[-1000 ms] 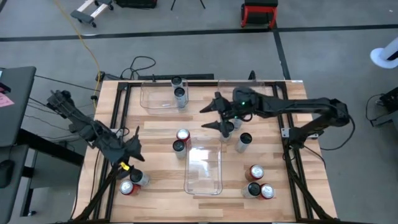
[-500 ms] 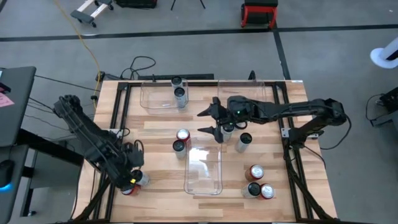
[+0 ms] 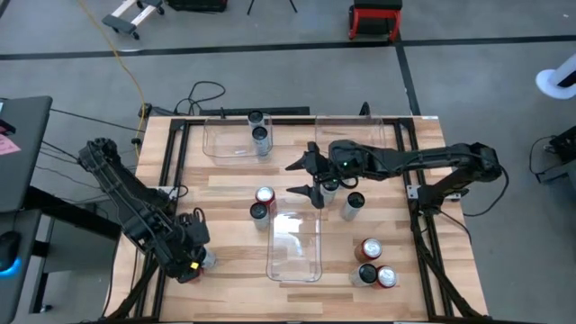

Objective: Sort soda cans
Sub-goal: Put the white-blue soda can into the top left transparent bin

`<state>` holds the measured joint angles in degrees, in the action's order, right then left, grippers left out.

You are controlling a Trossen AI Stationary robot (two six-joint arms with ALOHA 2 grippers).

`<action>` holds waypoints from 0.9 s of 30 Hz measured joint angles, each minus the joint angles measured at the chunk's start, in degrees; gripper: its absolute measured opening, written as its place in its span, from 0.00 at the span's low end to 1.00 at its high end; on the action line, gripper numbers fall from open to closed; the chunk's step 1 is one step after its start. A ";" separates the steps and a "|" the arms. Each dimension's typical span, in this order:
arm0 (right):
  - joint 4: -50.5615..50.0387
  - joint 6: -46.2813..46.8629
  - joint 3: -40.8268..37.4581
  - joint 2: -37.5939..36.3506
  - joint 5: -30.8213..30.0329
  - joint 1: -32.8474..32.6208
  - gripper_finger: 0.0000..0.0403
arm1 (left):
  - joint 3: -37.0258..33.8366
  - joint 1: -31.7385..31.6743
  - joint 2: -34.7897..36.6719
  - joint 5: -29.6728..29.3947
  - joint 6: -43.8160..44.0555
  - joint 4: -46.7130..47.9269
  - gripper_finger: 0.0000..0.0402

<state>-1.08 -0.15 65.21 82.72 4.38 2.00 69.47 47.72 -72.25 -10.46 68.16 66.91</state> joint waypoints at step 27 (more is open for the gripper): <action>-3.28 0.17 0.02 0.07 0.00 -0.13 0.80 | -2.10 0.61 -0.85 1.38 -2.99 -1.61 0.79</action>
<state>-4.36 0.02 65.23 82.78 4.38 1.87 67.37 48.34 -73.10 -9.09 65.17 65.30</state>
